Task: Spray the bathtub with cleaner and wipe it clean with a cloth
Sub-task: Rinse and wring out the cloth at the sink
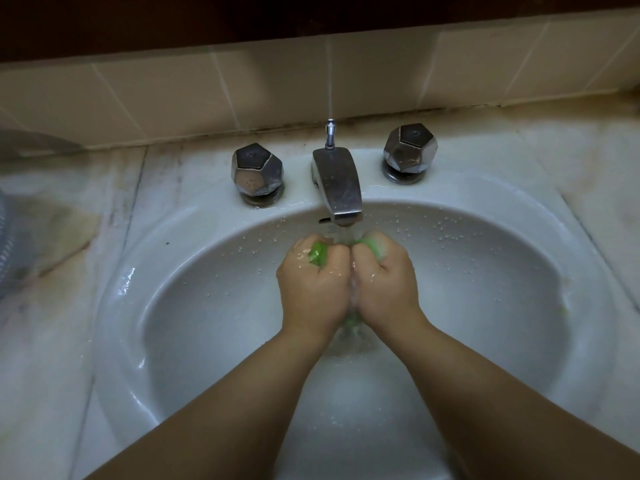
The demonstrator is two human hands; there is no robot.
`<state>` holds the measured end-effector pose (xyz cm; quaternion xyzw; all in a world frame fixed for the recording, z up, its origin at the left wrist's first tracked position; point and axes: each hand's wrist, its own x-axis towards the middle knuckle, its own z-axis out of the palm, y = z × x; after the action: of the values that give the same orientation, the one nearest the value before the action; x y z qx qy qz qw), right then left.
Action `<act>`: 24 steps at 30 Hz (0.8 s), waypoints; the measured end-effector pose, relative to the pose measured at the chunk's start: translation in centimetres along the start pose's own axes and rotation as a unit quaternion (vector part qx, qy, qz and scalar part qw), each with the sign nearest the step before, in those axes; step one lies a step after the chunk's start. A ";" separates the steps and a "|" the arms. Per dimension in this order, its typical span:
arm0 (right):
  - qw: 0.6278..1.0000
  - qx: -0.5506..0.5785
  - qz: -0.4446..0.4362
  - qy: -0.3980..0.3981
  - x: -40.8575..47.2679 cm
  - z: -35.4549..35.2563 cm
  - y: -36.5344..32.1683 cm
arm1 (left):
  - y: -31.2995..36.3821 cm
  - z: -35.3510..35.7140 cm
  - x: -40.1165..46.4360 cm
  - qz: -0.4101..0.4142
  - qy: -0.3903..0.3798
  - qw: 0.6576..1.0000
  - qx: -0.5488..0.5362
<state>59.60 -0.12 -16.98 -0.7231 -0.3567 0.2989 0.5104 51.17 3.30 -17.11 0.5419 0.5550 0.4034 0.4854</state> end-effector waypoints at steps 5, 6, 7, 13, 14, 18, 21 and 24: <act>0.999 0.020 0.004 -0.037 0.4 0.3 0.2 | 0.9 -0.4 0.2 -0.076 0.009 0.996 -0.042; 0.998 0.028 0.011 -0.049 0.4 0.4 0.1 | 1.0 -0.6 0.2 -0.088 0.015 0.995 -0.050; 0.998 0.029 0.020 -0.060 0.3 0.5 -0.1 | 0.9 -0.8 0.3 -0.096 0.019 0.994 -0.052; 0.994 0.007 0.050 -0.101 -0.1 1.6 -0.7 | 0.2 -1.5 0.3 -0.114 0.095 0.988 -0.050; 0.993 -0.010 0.061 -0.098 -0.1 1.6 -0.9 | 0.1 -1.6 0.3 -0.105 0.097 0.989 -0.048; 0.992 -0.056 0.069 -0.086 -0.3 1.2 -2.0 | 0.2 -1.6 0.3 -0.063 0.085 0.993 -0.053; 0.988 -0.087 0.102 -0.081 0.0 0.8 -2.6 | 0.1 -1.1 0.4 -0.083 0.085 0.992 -0.047; 0.987 -0.095 0.116 -0.055 0.3 0.7 -2.6 | 0.0 -0.6 0.6 -0.114 0.058 0.991 -0.041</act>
<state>58.66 1.07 -14.78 -0.7873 -0.3248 0.3597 0.3811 50.58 3.91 -17.03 0.4303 0.6231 0.3984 0.5175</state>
